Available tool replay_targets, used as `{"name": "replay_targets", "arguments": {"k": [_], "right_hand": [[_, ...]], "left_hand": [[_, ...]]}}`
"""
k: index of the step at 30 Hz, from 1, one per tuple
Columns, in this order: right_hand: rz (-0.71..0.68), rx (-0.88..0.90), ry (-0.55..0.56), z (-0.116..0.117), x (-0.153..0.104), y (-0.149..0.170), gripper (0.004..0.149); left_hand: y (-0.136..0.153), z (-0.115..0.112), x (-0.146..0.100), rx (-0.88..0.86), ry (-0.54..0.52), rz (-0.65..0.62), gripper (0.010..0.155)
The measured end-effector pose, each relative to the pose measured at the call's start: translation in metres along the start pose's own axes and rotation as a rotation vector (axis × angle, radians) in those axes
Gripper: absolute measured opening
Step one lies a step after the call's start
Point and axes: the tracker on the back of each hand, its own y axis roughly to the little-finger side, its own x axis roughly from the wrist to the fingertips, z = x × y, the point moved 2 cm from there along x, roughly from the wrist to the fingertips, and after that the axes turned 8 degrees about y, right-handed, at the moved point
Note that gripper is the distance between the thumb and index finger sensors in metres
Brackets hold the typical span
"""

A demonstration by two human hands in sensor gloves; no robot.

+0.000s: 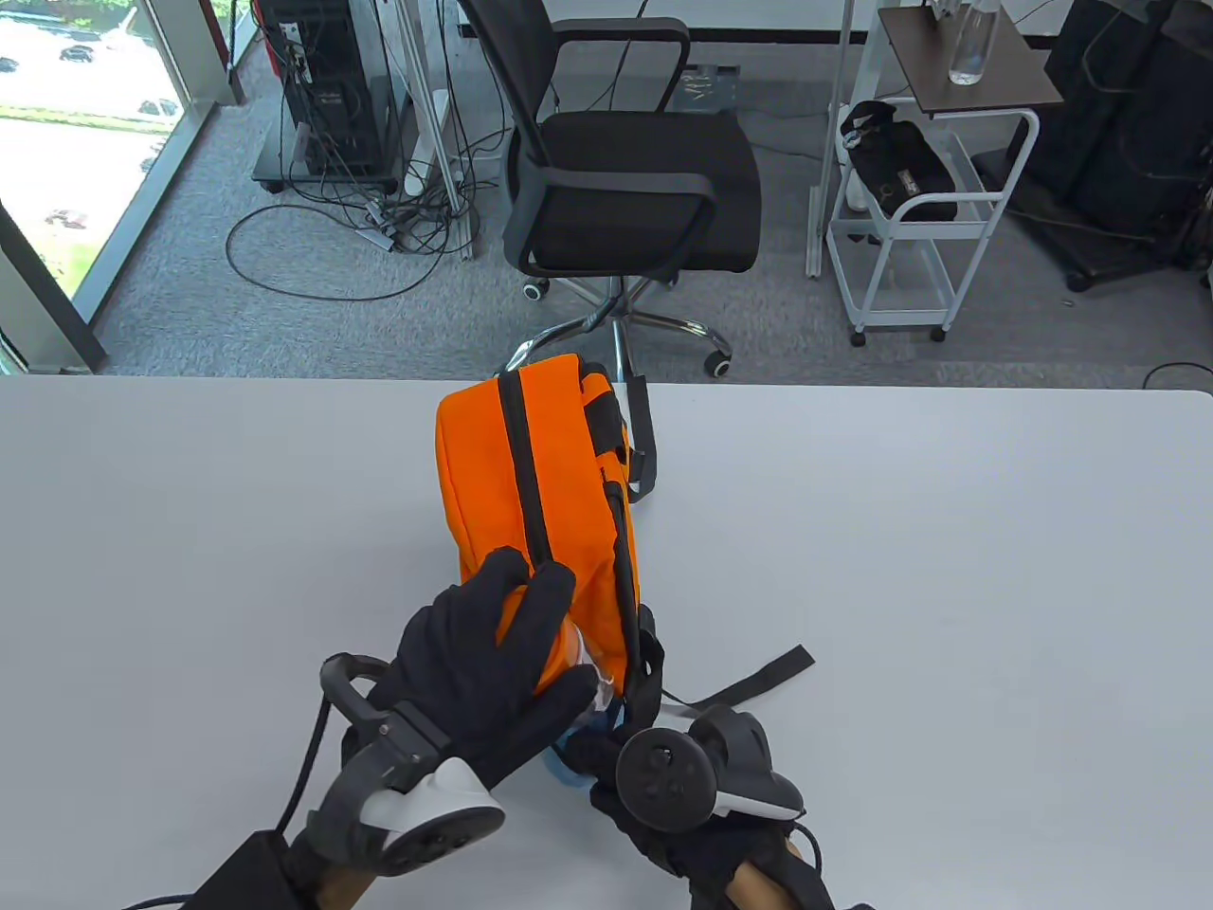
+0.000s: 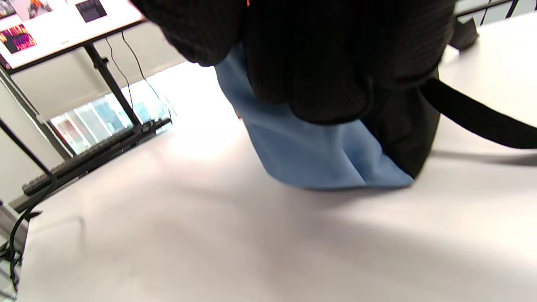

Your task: Pack school bag

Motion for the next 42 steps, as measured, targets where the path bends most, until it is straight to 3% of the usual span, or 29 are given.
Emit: {"name": "replay_targets", "arguments": {"k": [3,5,7,9,10,12,15,17,18,19,21,23,25,28,30,32,34,37,38,40,42], "right_hand": [[0.029,0.045,-0.055,-0.005,-0.005,0.004,0.055],[0.022,0.087,-0.034,-0.016,-0.011,0.008,0.057],[0.017,0.192,0.062,-0.035,-0.018,0.015,0.047],[0.069,0.280,0.176,-0.051,-0.025,0.028,0.047],[0.111,0.289,0.288,-0.060,-0.027,0.038,0.048],[0.191,0.267,0.404,-0.068,-0.025,0.051,0.049],[0.260,0.239,0.417,-0.071,-0.019,0.059,0.050],[0.274,0.198,0.439,-0.074,-0.015,0.058,0.050],[0.276,0.161,0.472,-0.079,-0.014,0.056,0.050],[0.272,0.137,0.497,-0.083,-0.014,0.055,0.050],[0.249,0.062,0.556,-0.098,-0.012,0.051,0.044],[0.229,0.021,0.569,-0.111,-0.009,0.049,0.039],[0.217,-0.010,0.577,-0.123,-0.007,0.046,0.044],[0.151,-0.033,0.634,-0.146,0.002,0.037,0.046],[0.080,-0.060,0.665,-0.158,0.011,0.026,0.052],[0.002,-0.135,0.564,-0.161,0.028,0.010,0.075],[0.009,-0.309,0.449,-0.156,0.044,-0.006,0.087],[-0.018,-0.676,0.375,-0.139,0.064,-0.032,0.072],[-0.038,-0.777,0.405,-0.137,0.067,-0.042,0.063],[-0.075,-0.853,0.425,-0.138,0.073,-0.053,0.053],[-0.046,-0.894,0.359,-0.139,0.080,-0.058,0.047]], "left_hand": [[-0.018,-0.008,-0.001,0.043,0.060,-0.034,0.079],[-0.022,-0.005,-0.003,0.069,0.070,-0.075,0.080],[-0.021,-0.009,-0.005,0.076,0.146,-0.093,0.083],[-0.022,-0.016,-0.010,0.078,0.137,-0.091,0.085],[-0.024,-0.027,-0.012,0.077,0.194,-0.085,0.086],[-0.027,-0.049,-0.017,0.035,0.324,-0.058,0.090],[-0.033,-0.055,-0.023,-0.090,0.390,-0.094,0.092],[-0.039,-0.044,-0.033,-0.009,0.299,-0.114,0.088],[-0.043,-0.038,-0.038,0.123,0.198,-0.134,0.086],[-0.044,-0.035,-0.042,0.206,0.164,-0.132,0.084],[-0.044,-0.028,-0.045,0.237,0.079,-0.129,0.080],[-0.037,-0.023,-0.038,0.181,0.094,-0.073,0.081],[-0.034,-0.024,-0.033,0.157,0.066,-0.046,0.079],[-0.029,-0.048,-0.030,0.182,0.031,-0.019,0.075],[-0.032,-0.066,-0.032,0.222,0.110,-0.028,0.073],[-0.041,-0.070,-0.035,0.202,0.176,-0.061,0.074],[-0.052,-0.067,-0.043,0.201,0.237,-0.136,0.080],[-0.060,-0.061,-0.061,0.168,0.289,-0.176,0.085],[-0.061,-0.059,-0.066,0.164,0.310,-0.164,0.086],[-0.058,-0.059,-0.068,0.160,0.353,-0.138,0.088],[-0.048,-0.060,-0.064,0.175,0.349,-0.121,0.088]]}}
